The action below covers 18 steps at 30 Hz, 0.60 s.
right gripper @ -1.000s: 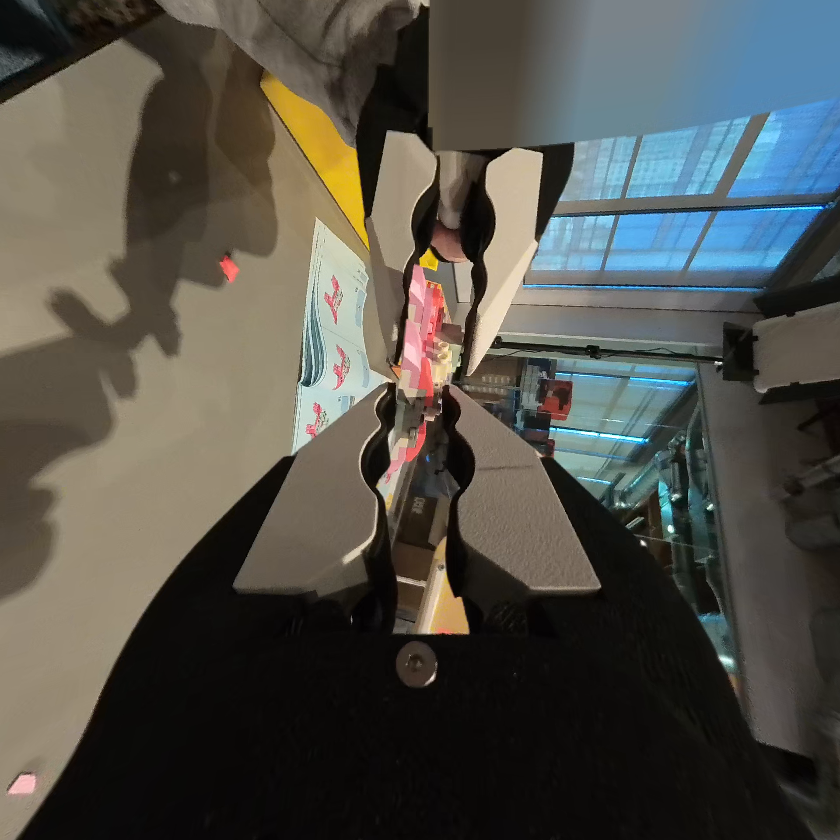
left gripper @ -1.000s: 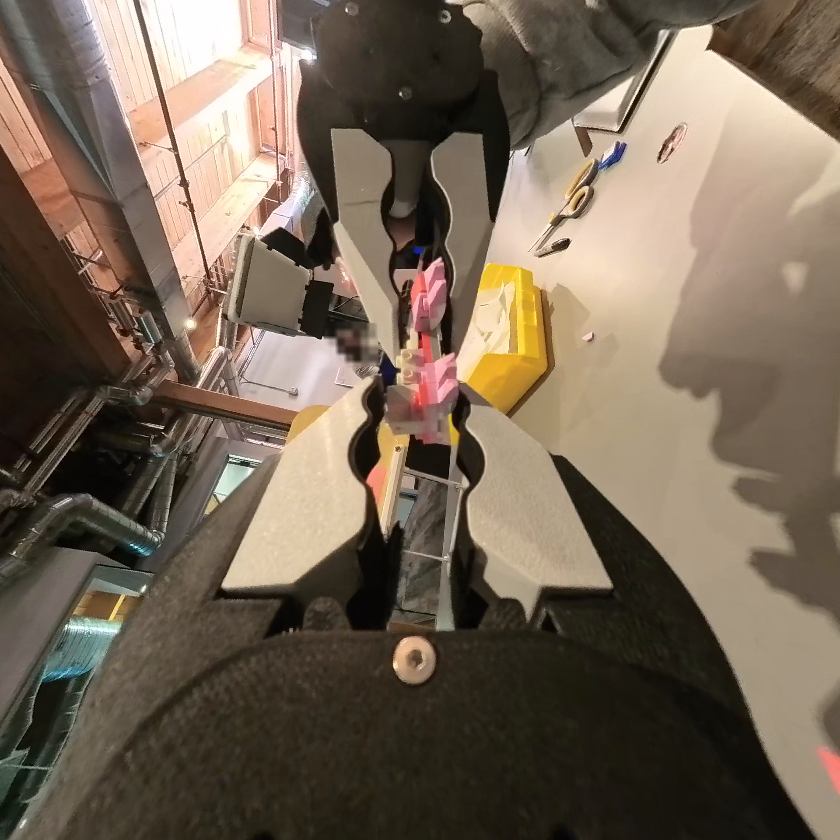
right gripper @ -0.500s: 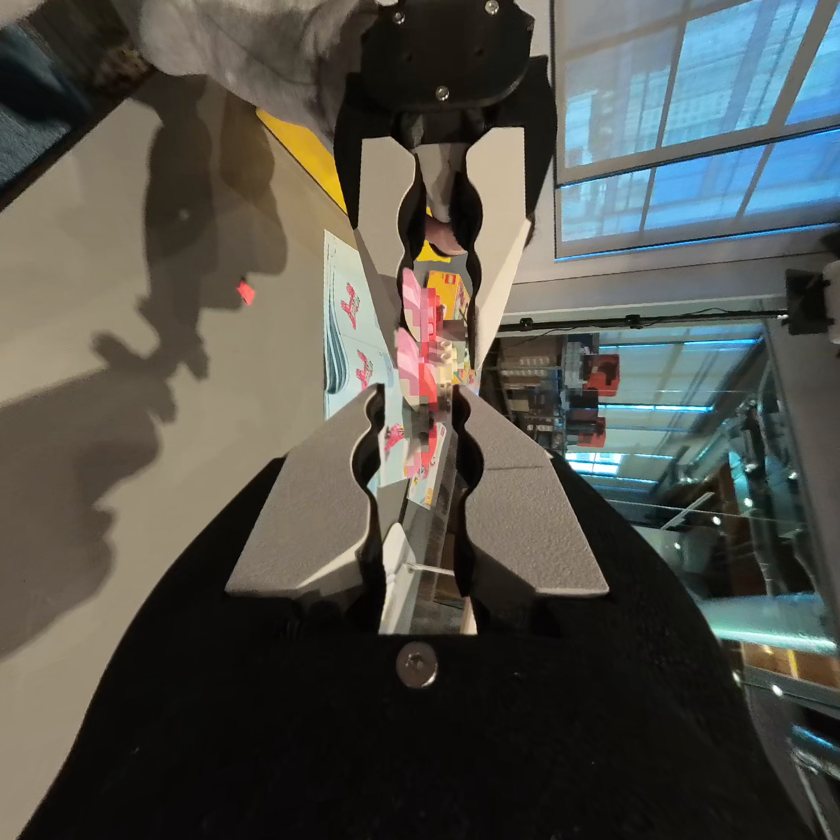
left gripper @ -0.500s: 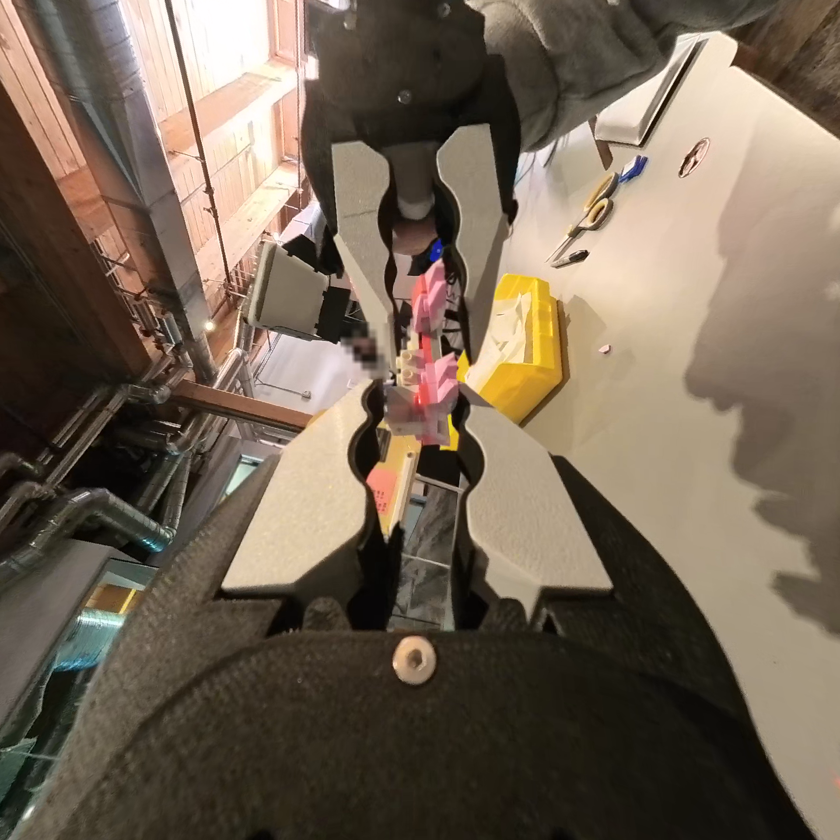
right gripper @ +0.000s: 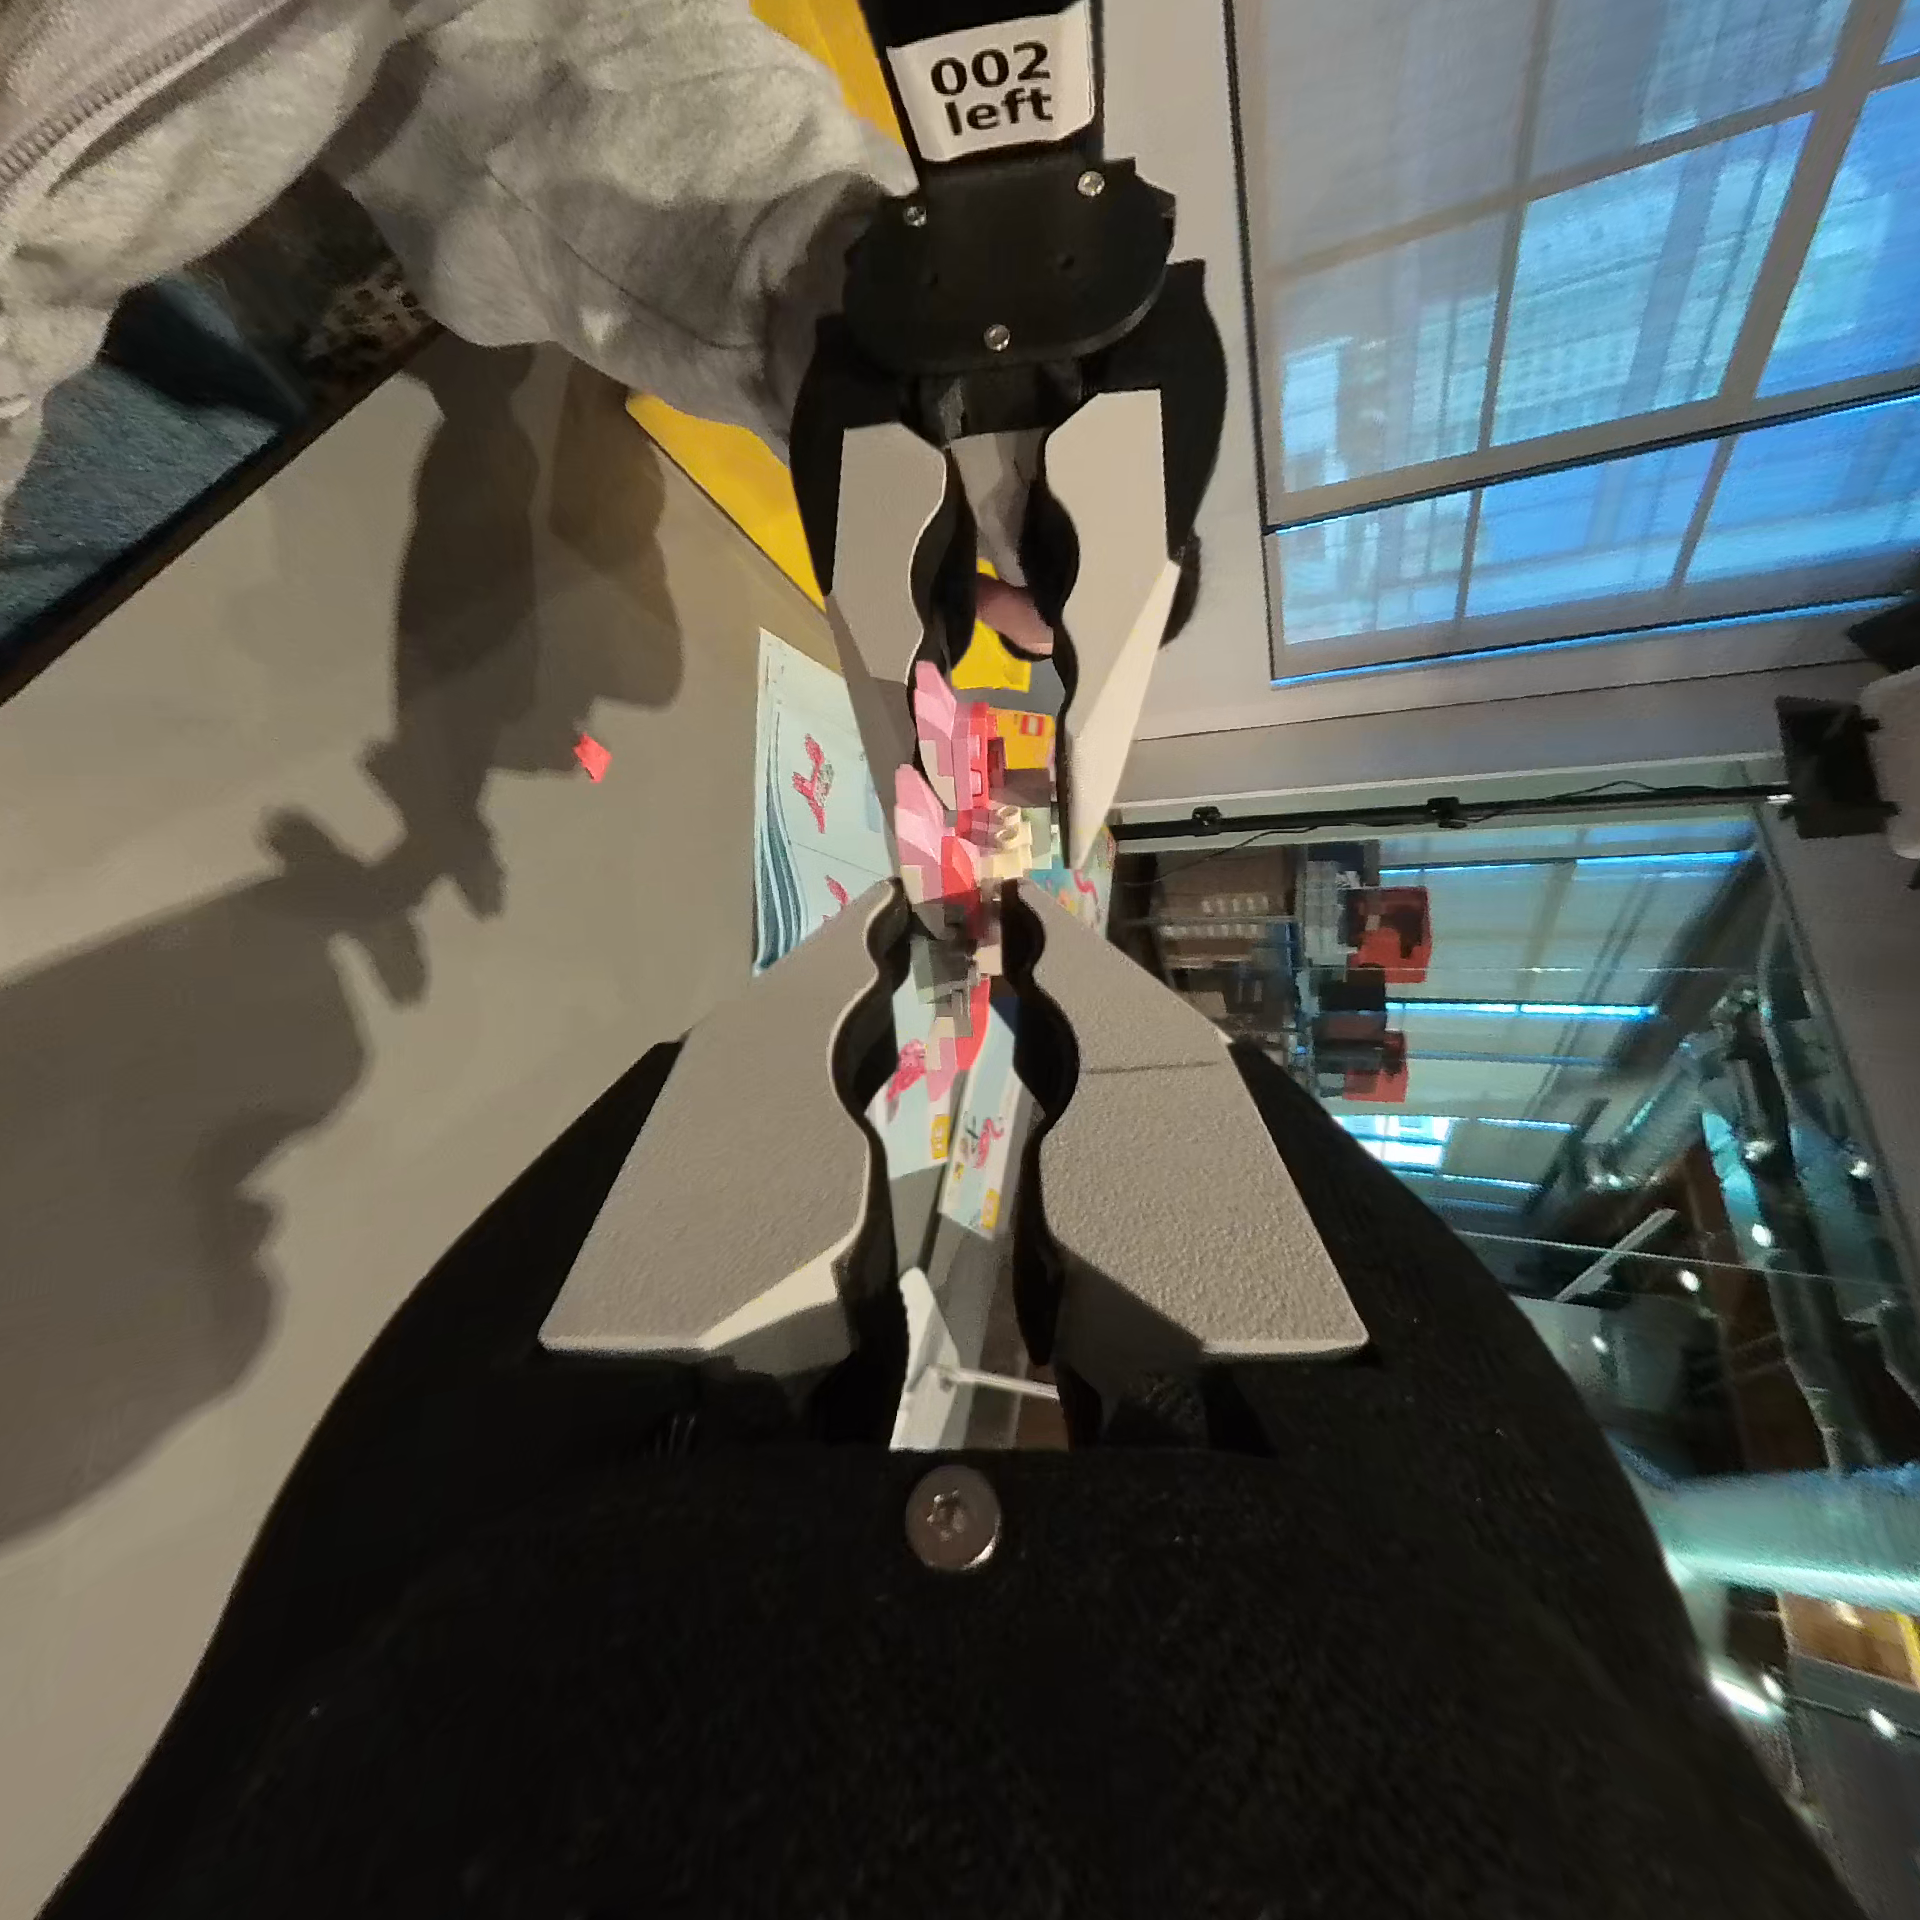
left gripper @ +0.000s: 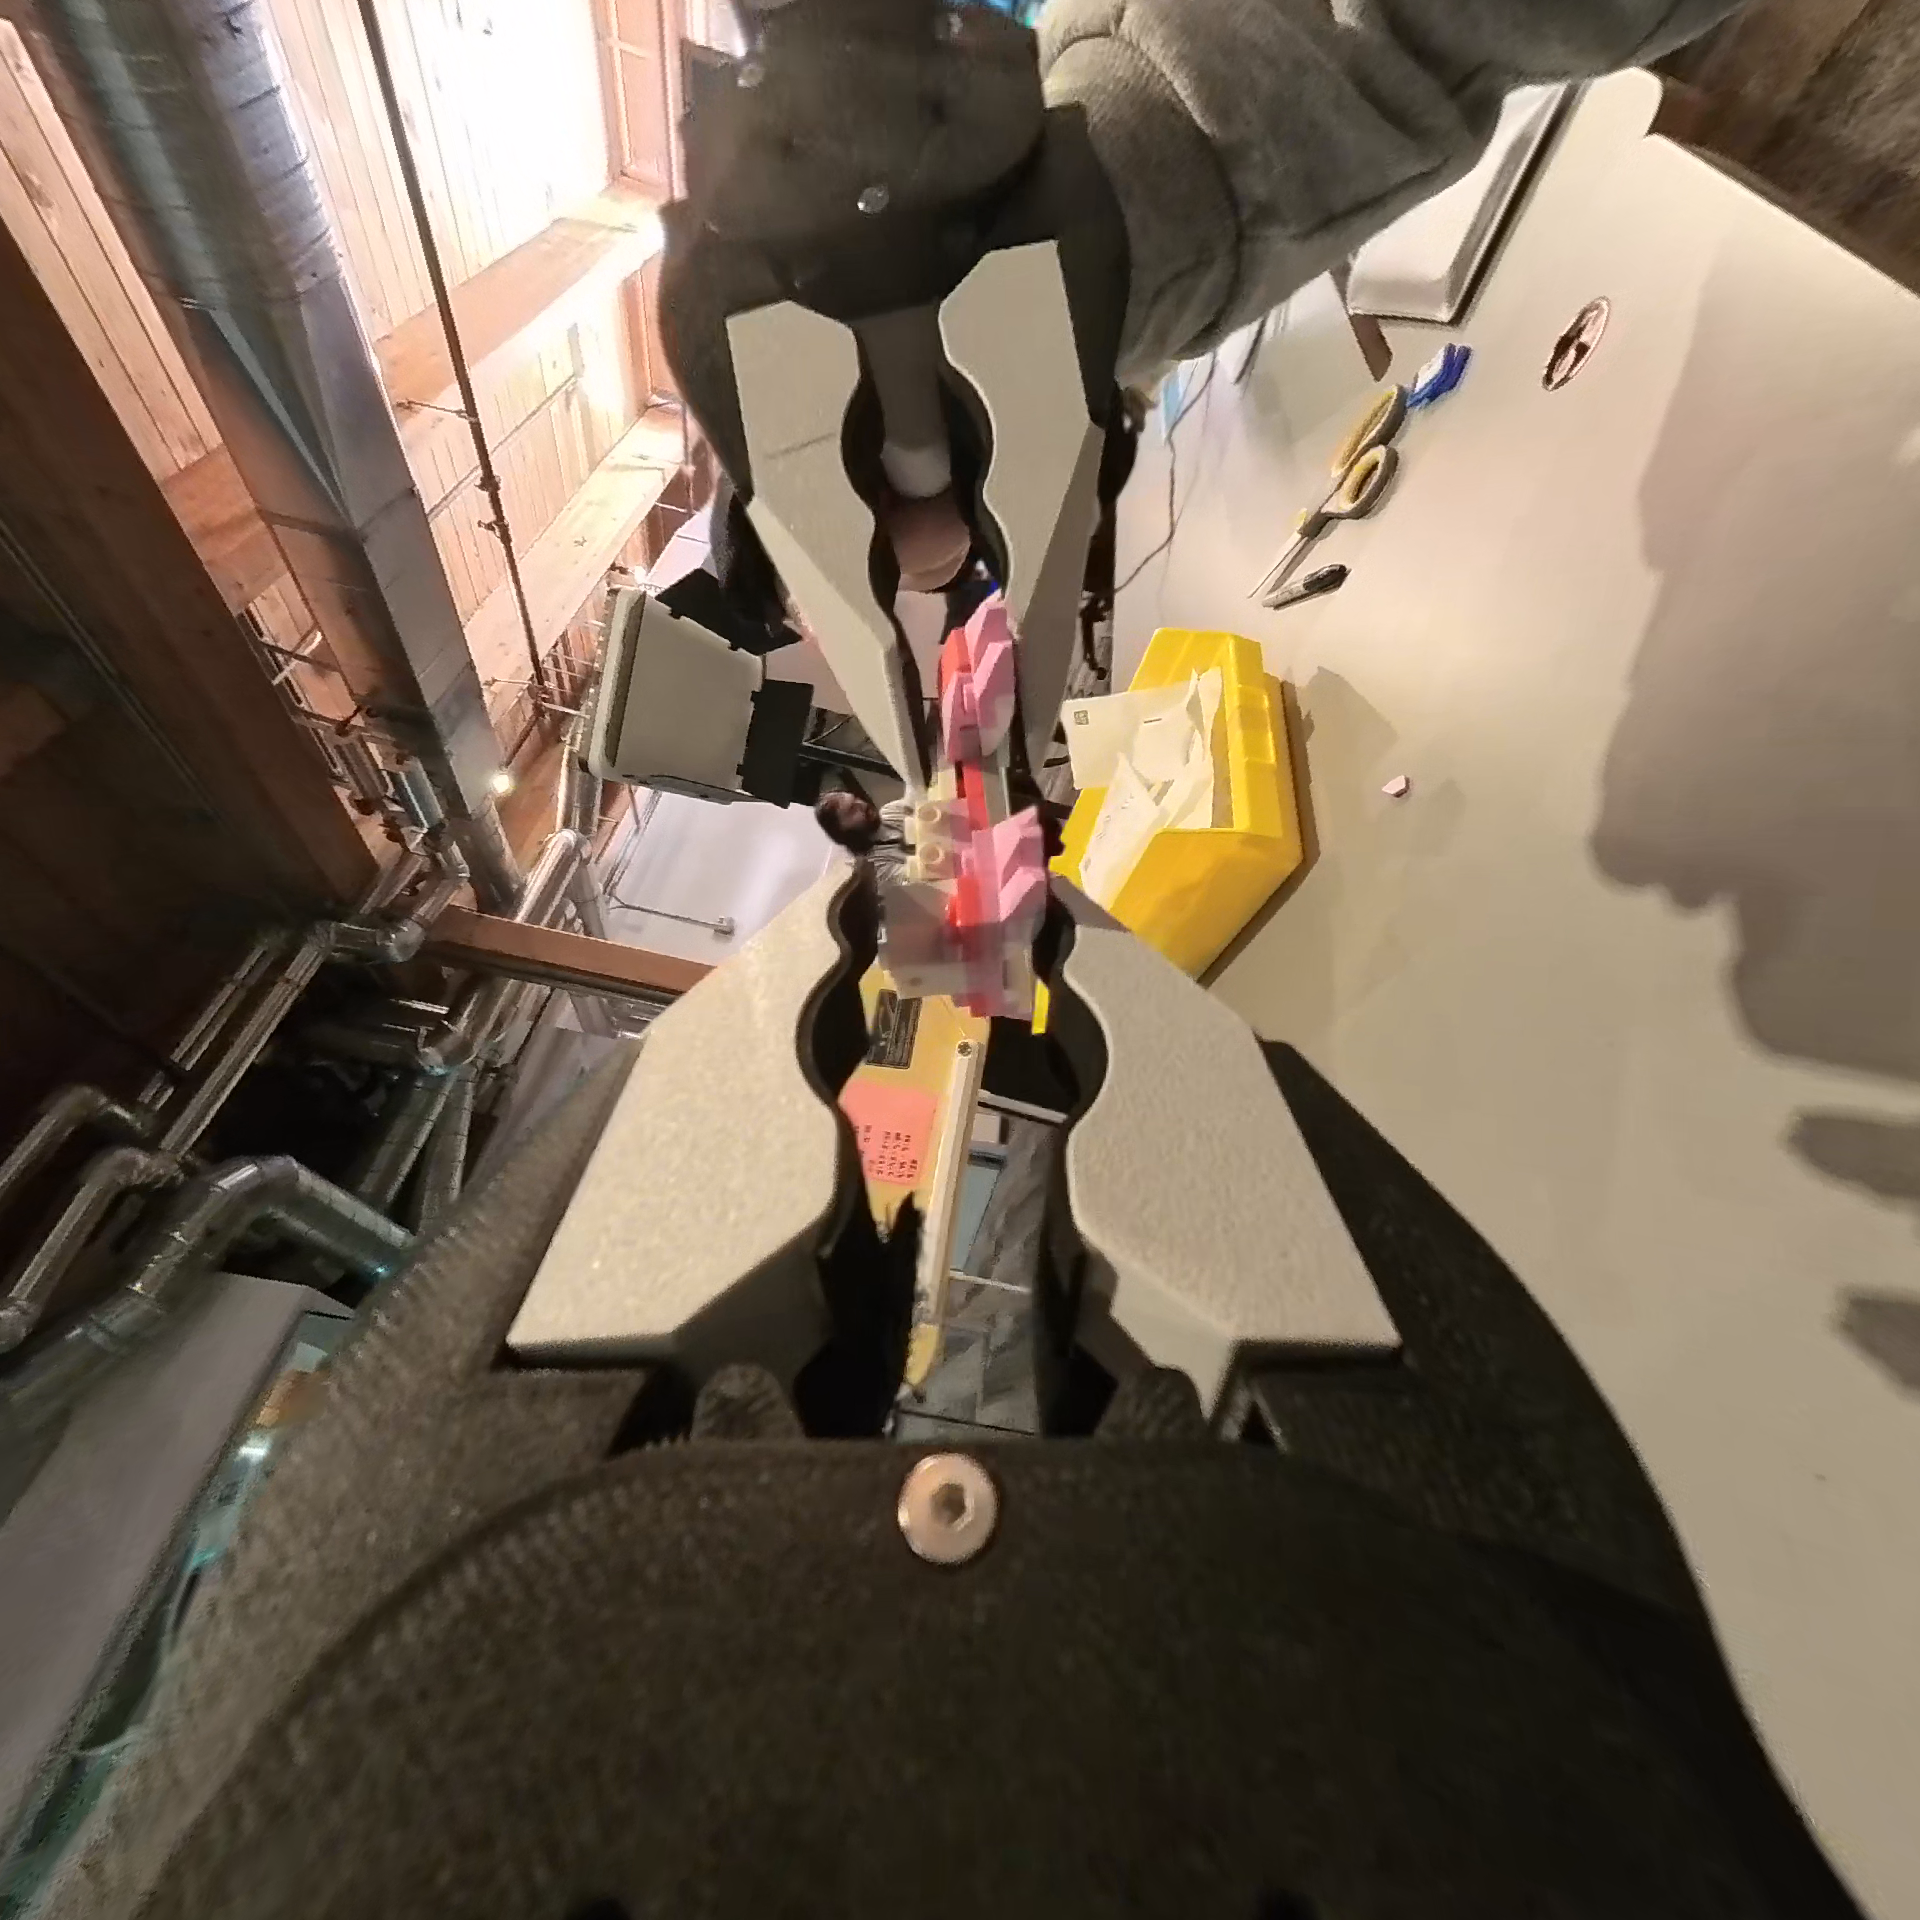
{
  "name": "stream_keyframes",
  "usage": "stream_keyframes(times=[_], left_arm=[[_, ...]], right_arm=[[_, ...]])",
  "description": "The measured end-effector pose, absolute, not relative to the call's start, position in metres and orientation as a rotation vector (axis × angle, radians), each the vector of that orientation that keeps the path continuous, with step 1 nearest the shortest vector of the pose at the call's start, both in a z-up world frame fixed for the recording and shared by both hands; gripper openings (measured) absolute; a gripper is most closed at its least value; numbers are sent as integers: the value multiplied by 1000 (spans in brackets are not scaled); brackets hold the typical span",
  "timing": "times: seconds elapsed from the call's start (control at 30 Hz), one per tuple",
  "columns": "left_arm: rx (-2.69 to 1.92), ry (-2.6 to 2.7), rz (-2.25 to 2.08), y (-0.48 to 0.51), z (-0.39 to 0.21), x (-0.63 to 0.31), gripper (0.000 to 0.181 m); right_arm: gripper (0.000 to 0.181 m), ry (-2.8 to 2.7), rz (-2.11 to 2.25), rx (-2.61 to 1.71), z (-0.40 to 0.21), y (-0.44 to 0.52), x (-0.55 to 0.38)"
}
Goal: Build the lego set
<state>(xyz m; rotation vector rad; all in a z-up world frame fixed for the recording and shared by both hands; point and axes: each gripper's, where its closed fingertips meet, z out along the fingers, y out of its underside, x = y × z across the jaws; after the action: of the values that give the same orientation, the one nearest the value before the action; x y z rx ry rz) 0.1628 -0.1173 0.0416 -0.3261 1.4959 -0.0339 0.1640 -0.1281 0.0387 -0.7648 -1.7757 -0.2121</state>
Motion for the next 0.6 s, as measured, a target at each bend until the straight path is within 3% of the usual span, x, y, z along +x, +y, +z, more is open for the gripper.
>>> stream_keyframes(times=[0.5, 0.6], left_arm=[[-334, 1470, -58, -118, 43, 164, 29], [-320, 1460, -85, -122, 47, 163, 29]], right_arm=[[14, -1773, -129, -835, 41, -128, 165], [50, -1733, -110, -871, 42, -125, 164]])
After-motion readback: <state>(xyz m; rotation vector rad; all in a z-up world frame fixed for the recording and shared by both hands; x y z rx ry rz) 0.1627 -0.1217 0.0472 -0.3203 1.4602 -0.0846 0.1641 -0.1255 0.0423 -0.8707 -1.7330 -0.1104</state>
